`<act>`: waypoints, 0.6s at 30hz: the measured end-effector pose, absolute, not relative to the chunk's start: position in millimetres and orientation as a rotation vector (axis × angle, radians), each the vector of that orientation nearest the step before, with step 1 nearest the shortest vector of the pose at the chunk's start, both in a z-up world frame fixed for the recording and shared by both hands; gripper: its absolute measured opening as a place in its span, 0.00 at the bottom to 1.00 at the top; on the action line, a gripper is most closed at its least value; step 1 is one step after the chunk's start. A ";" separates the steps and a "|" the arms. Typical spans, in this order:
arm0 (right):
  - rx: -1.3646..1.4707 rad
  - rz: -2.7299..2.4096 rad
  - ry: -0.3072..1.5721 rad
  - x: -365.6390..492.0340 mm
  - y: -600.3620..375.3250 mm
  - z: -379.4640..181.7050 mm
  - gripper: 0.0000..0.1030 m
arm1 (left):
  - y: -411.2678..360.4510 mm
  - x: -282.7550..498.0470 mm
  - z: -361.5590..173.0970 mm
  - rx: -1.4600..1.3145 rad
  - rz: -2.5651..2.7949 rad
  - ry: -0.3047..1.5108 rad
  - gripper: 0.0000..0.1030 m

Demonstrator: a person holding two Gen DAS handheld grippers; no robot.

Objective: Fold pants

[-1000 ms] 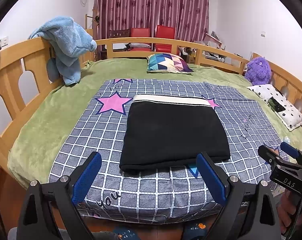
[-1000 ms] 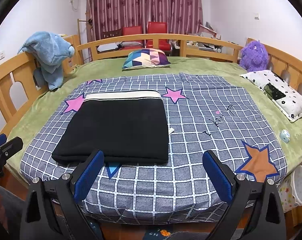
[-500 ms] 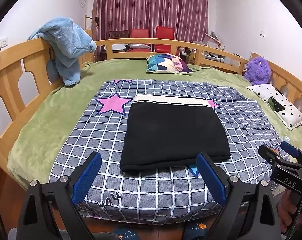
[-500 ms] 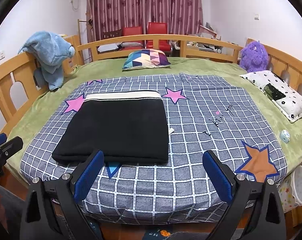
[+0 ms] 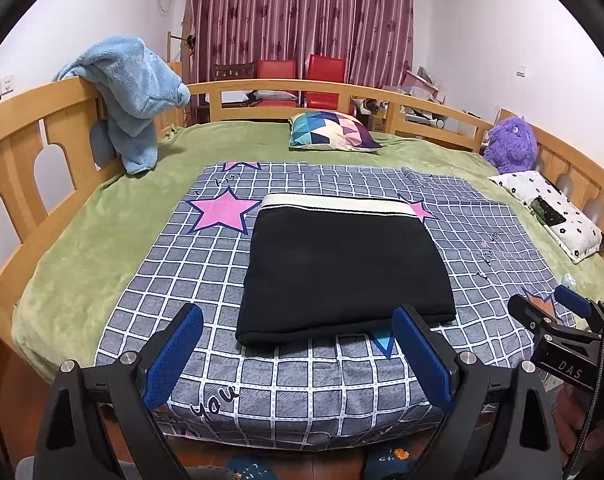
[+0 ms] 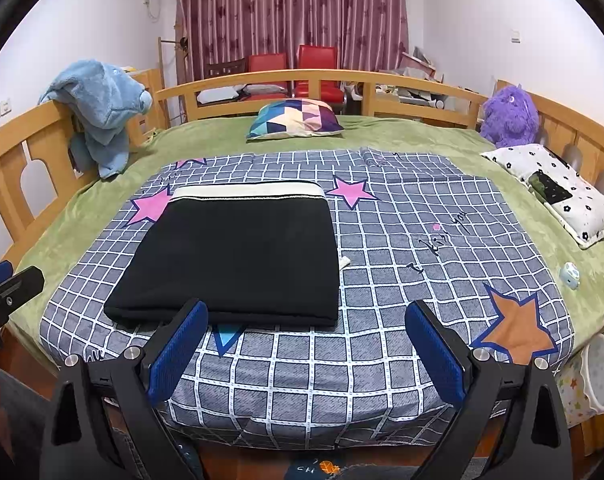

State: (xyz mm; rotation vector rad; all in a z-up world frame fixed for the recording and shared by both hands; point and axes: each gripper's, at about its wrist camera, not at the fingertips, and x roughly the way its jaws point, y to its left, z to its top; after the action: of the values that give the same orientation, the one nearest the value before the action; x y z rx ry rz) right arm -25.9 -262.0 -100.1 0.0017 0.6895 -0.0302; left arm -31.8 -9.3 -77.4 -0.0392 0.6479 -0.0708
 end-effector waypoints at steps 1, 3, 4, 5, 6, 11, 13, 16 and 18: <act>0.002 -0.029 0.690 -25.9 -262.0 -100.1 0.95 | -10.1 -32.5 -77.3 -0.038 -0.071 0.647 0.93; 0.002 -0.031 0.689 -25.9 -261.8 -100.1 0.95 | -10.4 -32.9 -77.1 -0.039 -0.070 0.647 0.93; 0.002 -0.032 0.690 -25.8 -262.0 -100.5 0.95 | -10.4 -32.9 -77.2 -0.039 -0.070 0.646 0.93; 0.002 -0.032 0.691 -26.0 -262.4 -100.5 0.95 | -10.4 -32.9 -77.3 -0.041 -0.069 0.647 0.93; 0.002 -0.033 0.691 -26.1 -262.4 -100.7 0.95 | -9.6 -32.8 -77.6 -0.044 -0.069 0.647 0.93; 0.003 -0.033 0.690 -26.5 -262.6 -100.9 0.95 | -10.0 -32.9 -77.4 -0.045 -0.072 0.644 0.93; 0.001 -0.034 0.691 -26.2 -262.3 -101.5 0.95 | -10.3 -33.0 -77.3 -0.048 -0.071 0.645 0.93; -0.001 -0.034 0.694 -26.0 -260.9 -102.5 0.95 | -10.0 -34.0 -77.1 -0.053 -0.070 0.642 0.93; -0.002 -0.034 0.692 -26.4 -260.7 -102.5 0.95 | -10.5 -34.2 -77.1 -0.055 -0.069 0.642 0.93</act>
State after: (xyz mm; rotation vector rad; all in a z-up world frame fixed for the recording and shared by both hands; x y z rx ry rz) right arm -26.4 -260.7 -102.5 -0.0019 0.6922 -0.0336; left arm -34.2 -10.5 -77.1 -0.0553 0.6423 -0.0688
